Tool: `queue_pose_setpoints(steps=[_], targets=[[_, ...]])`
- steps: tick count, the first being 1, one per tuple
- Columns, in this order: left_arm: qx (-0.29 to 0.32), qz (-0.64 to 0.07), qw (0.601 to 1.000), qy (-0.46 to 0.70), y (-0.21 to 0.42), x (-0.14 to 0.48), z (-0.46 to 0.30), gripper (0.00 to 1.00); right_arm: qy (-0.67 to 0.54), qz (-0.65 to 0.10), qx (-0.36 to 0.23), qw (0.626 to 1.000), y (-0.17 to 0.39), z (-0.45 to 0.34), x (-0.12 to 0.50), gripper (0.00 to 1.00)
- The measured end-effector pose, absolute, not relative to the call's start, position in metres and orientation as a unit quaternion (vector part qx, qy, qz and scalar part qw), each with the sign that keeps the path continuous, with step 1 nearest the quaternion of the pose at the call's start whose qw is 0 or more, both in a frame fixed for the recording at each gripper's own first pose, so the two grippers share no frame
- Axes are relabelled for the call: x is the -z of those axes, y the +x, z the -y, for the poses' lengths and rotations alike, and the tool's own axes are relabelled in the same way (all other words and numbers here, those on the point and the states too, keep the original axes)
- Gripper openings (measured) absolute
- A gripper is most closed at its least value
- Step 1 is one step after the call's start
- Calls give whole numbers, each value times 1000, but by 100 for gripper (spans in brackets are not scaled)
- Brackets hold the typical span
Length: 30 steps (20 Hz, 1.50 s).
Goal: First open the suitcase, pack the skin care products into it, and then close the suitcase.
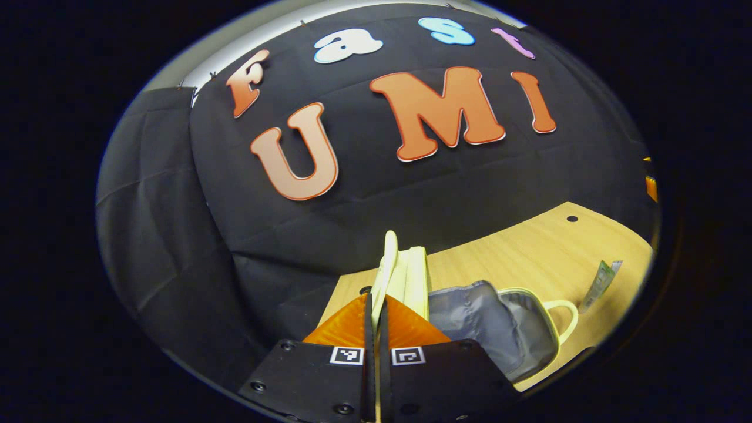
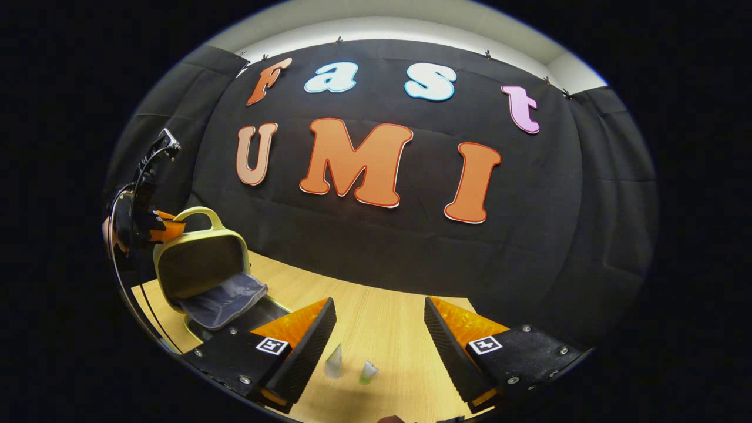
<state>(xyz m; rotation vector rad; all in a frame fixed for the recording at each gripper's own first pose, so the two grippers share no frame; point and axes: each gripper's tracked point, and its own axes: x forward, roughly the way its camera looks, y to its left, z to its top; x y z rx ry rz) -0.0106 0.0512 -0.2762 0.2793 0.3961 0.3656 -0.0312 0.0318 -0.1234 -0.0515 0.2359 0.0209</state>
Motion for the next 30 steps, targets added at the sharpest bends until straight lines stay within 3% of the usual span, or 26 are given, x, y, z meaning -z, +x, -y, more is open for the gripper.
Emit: queue_pose_setpoints(steps=[8, 13, 18, 22, 23, 25, 26, 27, 30], targets=[[-222, -225, 941, 118, -29, 290, -69, 3, -10, -148, -9, 989, -40, -58, 134, 96], [-253, -283, 917, 125, -56, 303, -80, 3, 15, -173, -2, 985, -48, -57, 148, 96], [-294, -308, 902, 68, -73, 311, -70, 3, 27, -212, 5, 977, -57, -47, 174, 96], [-337, -304, 888, 69, -75, 303, -71, 18, 75, -231, 9, 970, -64, -41, 192, 96], [-332, -294, 893, 76, -66, 295, -62, 18, 83, -235, 10, 968, -64, -39, 196, 95], [-319, -275, 903, 89, -52, 277, -40, 27, 95, -241, 16, 966, -64, -32, 204, 96], [-312, -262, 909, 94, -49, 269, -23, 36, 97, -245, 19, 965, -65, -30, 209, 96], [-294, -244, 920, 92, -41, 260, -2, 51, 97, -247, 19, 964, -65, -28, 214, 96], [-232, -212, 949, 18, -17, 254, 86, 77, 101, -253, 20, 962, -66, -23, 221, 96]])
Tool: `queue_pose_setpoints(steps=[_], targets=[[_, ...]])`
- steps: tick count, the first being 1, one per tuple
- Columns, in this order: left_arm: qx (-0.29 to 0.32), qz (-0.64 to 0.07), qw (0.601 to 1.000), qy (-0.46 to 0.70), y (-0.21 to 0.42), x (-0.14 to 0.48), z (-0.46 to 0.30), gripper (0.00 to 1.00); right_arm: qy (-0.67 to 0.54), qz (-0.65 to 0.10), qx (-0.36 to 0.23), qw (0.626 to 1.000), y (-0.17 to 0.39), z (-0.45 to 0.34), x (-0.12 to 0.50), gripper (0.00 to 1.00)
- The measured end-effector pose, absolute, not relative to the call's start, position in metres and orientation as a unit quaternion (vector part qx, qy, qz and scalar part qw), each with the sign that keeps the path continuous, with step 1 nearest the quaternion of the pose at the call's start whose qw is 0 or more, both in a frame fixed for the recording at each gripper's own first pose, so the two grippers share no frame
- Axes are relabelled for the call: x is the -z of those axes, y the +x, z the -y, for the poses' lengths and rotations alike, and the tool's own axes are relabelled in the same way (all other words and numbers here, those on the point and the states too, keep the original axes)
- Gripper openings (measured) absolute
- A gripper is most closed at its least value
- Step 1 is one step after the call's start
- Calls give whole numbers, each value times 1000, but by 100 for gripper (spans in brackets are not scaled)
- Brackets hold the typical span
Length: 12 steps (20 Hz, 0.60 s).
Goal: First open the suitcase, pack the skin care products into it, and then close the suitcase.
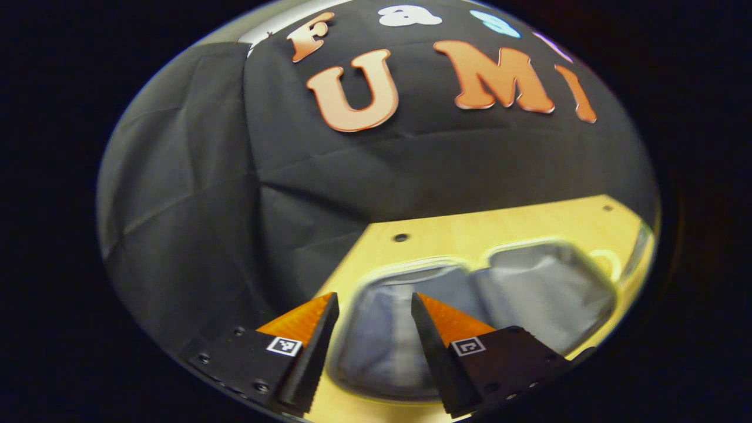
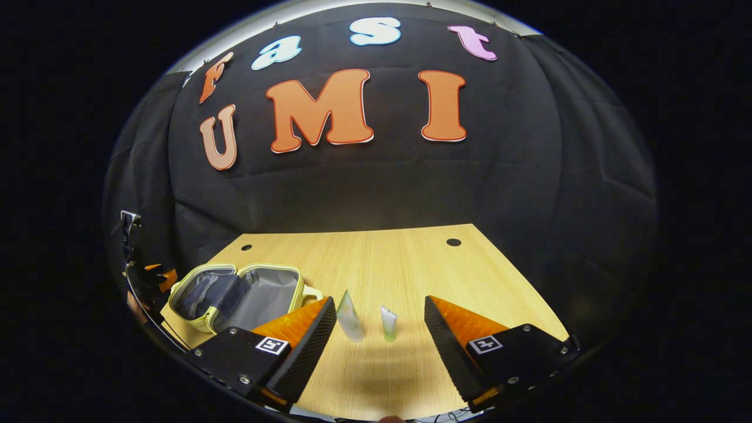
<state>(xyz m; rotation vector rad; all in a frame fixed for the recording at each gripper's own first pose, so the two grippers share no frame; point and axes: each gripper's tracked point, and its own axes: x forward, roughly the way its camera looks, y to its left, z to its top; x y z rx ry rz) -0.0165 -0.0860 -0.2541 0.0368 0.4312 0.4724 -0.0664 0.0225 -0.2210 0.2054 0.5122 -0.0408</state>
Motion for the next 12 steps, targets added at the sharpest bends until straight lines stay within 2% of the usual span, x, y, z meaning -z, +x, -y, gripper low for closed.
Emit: queue_pose_setpoints(steps=[3, 10, 12], targets=[[-171, -197, 965, 3, 10, 250, 160, 79, 107, -248, 21, 963, -66, -14, 218, 96], [-43, -180, 982, 33, 56, 239, 295, 97, 70, -234, 34, 969, -74, -1, 212, 95], [-1, -182, 983, 28, 60, 249, 336, 98, 54, -233, 38, 970, -81, -1, 215, 95]])
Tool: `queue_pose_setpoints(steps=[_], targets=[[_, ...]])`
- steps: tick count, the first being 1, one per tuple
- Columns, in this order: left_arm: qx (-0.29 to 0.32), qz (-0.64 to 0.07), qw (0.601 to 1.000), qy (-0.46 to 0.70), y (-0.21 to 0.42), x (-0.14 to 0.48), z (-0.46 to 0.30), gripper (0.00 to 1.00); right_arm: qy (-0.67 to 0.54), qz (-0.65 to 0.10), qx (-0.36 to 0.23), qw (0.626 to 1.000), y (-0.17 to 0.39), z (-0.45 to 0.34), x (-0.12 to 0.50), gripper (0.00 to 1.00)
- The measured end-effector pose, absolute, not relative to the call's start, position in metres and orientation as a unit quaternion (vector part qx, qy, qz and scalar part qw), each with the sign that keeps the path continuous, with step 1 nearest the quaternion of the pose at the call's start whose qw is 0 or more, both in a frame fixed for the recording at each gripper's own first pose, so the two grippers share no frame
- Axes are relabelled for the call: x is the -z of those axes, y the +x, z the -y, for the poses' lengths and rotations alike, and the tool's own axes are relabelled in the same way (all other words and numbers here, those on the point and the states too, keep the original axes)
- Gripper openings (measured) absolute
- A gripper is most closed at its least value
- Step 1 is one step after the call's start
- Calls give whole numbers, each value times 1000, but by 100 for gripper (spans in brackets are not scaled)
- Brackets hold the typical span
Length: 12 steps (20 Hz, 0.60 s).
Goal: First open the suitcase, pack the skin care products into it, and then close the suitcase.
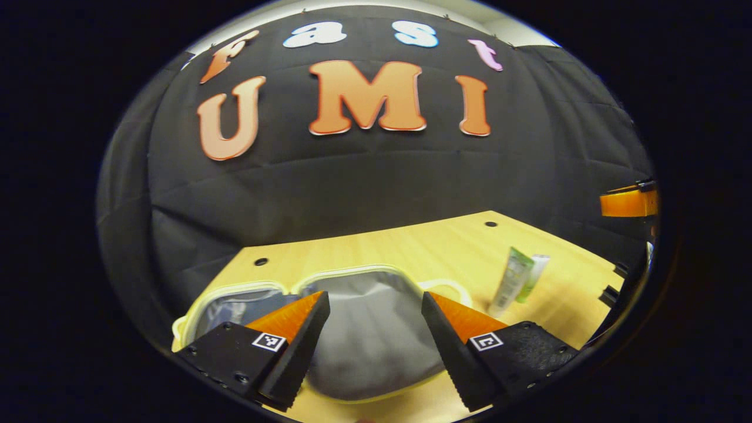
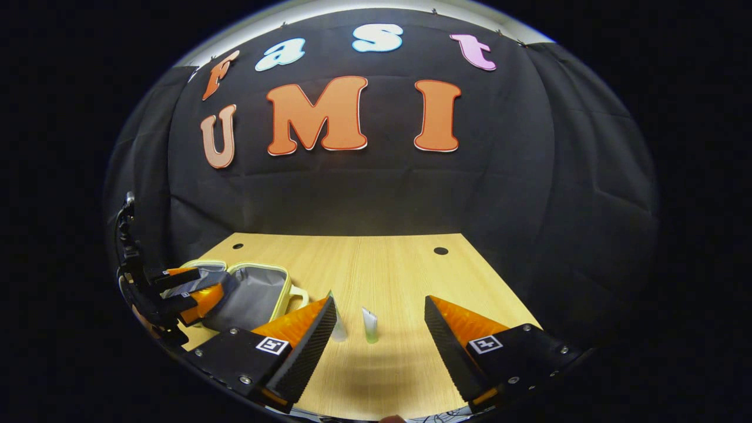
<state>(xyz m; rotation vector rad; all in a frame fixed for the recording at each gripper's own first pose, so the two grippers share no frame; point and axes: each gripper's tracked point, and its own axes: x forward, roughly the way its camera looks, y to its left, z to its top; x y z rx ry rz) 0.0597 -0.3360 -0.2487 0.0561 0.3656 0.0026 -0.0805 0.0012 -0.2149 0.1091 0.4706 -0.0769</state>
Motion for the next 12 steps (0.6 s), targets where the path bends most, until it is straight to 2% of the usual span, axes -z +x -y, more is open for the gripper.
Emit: queue_pose_setpoints(steps=[2, 3, 4, 6, 8, 12], targets=[[35, -188, 981, 26, 61, 259, 377, 98, 45, -242, 39, 969, -87, -1, 222, 95], [47, -195, 979, 29, 63, 267, 393, 97, 47, -246, 36, 968, -90, -2, 224, 99], [62, -201, 977, 29, 62, 276, 411, 98, 47, -248, 33, 967, -91, -2, 226, 96], [93, -210, 972, 42, 63, 291, 446, 99, 40, -263, 24, 964, -92, 2, 239, 96], [106, -221, 968, 53, 73, 308, 468, 89, 35, -276, 17, 961, -90, 11, 247, 96], [111, -232, 965, 45, 92, 327, 493, 87, 27, -274, -3, 961, -73, 25, 254, 96]])
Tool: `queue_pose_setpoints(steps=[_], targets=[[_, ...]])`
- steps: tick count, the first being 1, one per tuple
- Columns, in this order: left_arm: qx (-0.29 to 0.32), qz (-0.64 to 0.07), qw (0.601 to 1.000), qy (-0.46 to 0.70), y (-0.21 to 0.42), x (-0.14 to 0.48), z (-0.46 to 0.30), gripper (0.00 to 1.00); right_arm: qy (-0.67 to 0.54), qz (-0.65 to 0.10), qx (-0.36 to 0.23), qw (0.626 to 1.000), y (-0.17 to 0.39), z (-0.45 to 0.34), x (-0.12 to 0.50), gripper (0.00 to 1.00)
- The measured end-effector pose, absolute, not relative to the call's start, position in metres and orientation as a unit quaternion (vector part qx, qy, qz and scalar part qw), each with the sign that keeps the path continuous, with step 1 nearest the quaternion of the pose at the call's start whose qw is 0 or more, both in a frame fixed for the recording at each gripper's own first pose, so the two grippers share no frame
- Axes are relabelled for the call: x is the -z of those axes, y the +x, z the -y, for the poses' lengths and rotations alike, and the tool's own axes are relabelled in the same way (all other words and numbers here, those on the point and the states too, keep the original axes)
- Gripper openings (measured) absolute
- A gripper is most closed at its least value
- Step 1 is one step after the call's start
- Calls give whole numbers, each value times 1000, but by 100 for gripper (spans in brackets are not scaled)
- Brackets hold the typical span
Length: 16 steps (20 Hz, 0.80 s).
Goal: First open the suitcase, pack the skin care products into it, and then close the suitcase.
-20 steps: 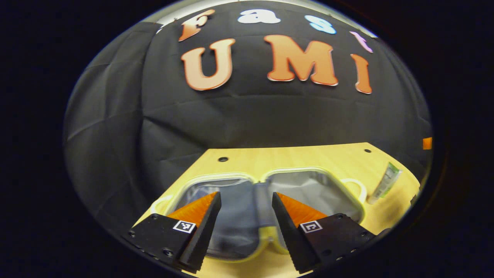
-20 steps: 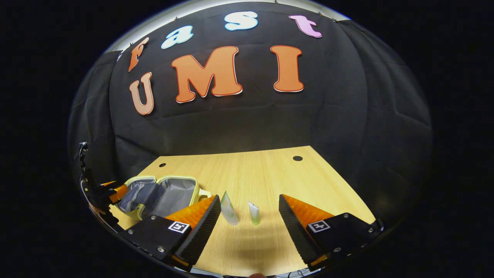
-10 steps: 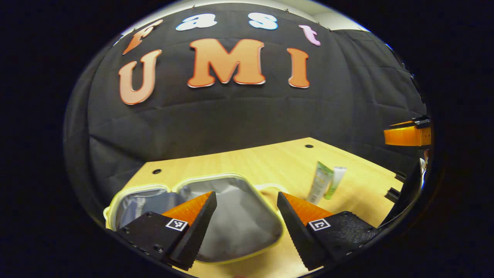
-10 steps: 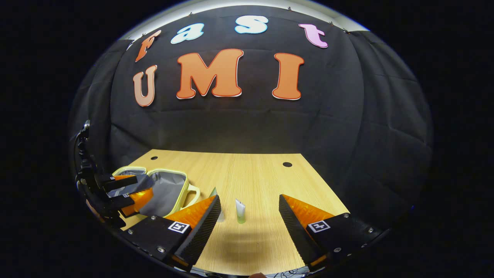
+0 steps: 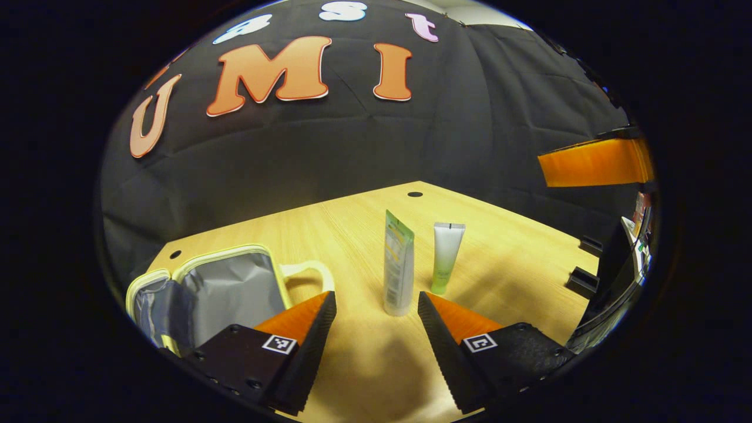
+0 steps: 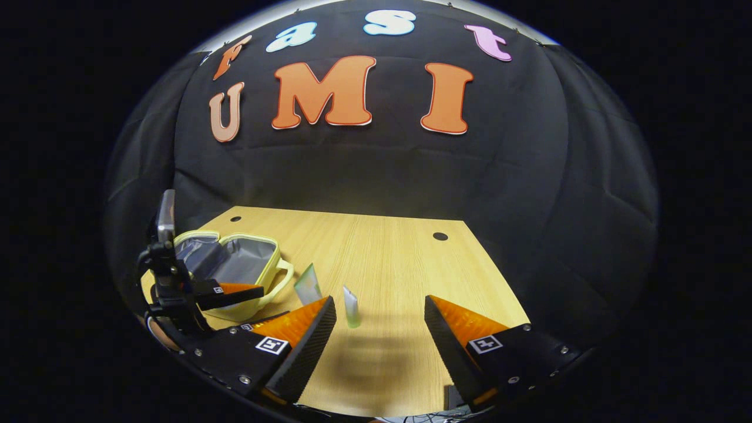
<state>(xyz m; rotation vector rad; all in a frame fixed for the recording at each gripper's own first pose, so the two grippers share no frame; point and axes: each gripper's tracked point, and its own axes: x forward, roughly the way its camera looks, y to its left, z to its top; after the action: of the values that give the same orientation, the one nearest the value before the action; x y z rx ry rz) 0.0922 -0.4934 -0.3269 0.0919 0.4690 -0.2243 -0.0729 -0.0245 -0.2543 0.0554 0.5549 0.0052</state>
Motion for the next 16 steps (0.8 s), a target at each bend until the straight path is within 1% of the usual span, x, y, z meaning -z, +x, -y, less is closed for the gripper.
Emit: queue_pose_setpoints(steps=[4, 5, 7, 9, 11, 12, 16], targets=[[107, -233, 966, 38, 110, 341, 506, 87, 18, -267, -25, 963, -53, 33, 271, 96], [110, -235, 965, 29, 113, 344, 512, 81, 13, -266, -27, 963, -49, 35, 278, 96], [109, -232, 966, 24, 119, 346, 517, 78, 15, -278, -38, 960, -47, 37, 293, 96], [105, -231, 967, 25, 128, 352, 517, 63, 16, -278, -50, 959, -45, 37, 303, 96], [103, -240, 965, 27, 131, 353, 518, 45, 12, -288, -60, 956, -46, 36, 311, 96], [104, -251, 962, 22, 126, 352, 518, 38, 14, -291, -65, 954, -46, 36, 312, 96], [82, -258, 963, 11, 123, 328, 512, 38, 22, -319, -101, 942, -46, 29, 326, 96]])
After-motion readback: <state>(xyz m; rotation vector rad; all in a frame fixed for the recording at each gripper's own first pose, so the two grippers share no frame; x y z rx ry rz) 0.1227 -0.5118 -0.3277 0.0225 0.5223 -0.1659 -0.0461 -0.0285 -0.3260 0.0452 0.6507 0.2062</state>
